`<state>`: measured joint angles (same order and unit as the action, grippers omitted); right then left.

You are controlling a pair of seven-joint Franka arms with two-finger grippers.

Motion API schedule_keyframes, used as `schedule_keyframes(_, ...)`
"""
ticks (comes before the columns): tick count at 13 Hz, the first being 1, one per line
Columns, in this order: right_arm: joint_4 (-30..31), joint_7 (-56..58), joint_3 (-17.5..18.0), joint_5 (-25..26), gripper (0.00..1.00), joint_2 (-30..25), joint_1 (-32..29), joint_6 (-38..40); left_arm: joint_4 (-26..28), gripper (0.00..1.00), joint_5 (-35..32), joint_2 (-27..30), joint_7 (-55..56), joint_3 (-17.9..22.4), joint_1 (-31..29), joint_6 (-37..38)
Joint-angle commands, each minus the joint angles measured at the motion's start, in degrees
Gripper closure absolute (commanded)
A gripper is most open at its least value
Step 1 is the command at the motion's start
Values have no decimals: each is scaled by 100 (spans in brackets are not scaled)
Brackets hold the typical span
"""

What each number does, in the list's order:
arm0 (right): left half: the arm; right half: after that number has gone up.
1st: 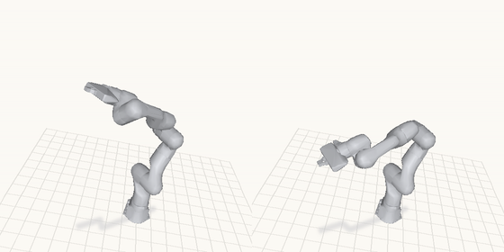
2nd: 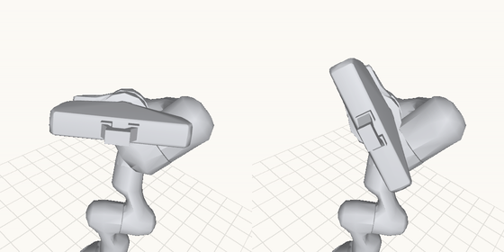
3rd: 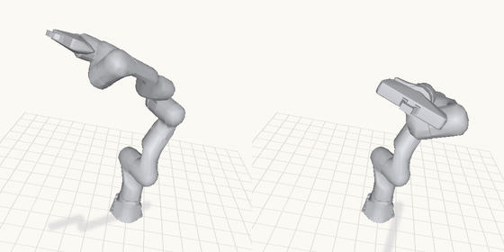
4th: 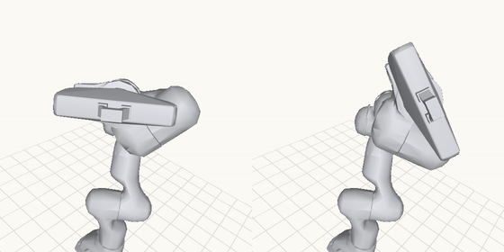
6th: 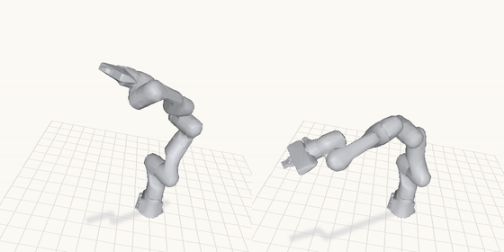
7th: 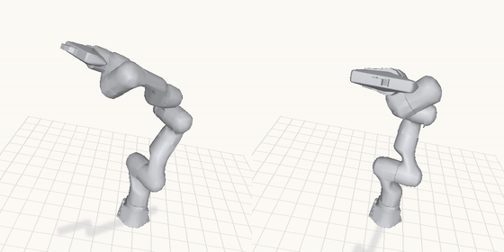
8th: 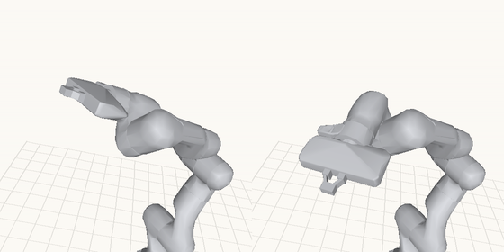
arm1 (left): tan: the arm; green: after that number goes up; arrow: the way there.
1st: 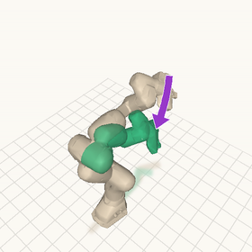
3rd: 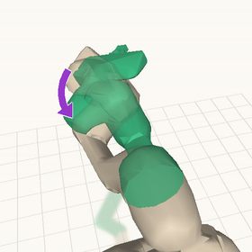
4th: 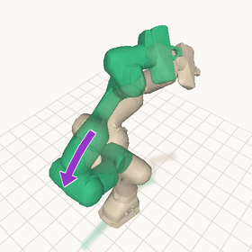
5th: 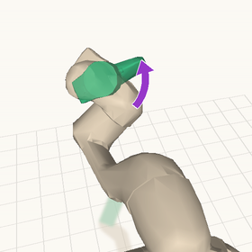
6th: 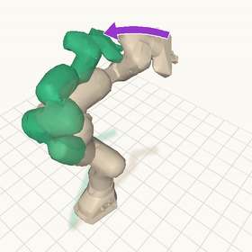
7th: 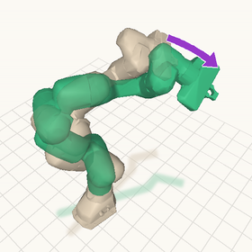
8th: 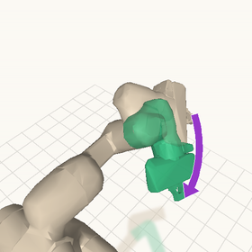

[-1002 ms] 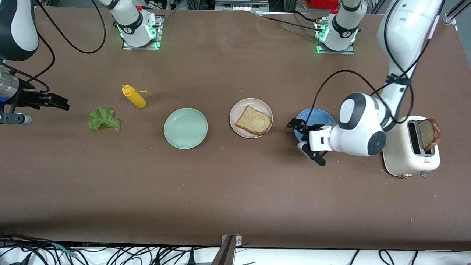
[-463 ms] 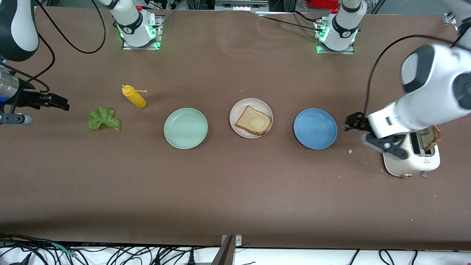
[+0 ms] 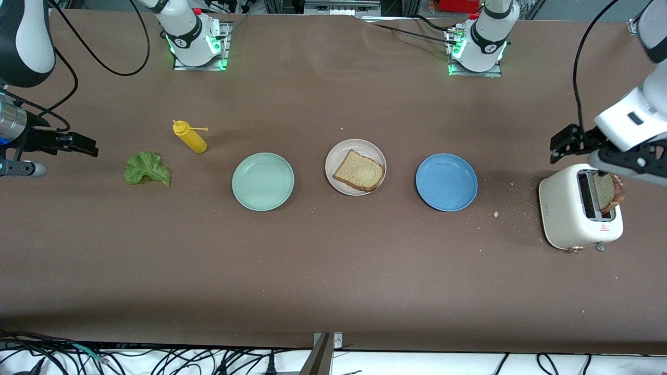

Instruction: Make sandwich in beige plate with both arms

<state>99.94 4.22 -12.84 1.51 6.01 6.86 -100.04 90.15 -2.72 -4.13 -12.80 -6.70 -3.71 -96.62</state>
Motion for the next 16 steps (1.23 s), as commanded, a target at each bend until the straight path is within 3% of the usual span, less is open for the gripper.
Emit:
schedule_keyframes(1,-89,-53,10,60,0,14,-10,99,213,0,70,315,137,134,143,327)
schedule_keyframes(4,-98,-44,10,60,0,14,-10,99,213,0,543,386,1146,152,151,635)
schedule_keyframes(16,-89,-44,10,60,0,14,-10,99,126,0,562,351,1140,-33,81,890)
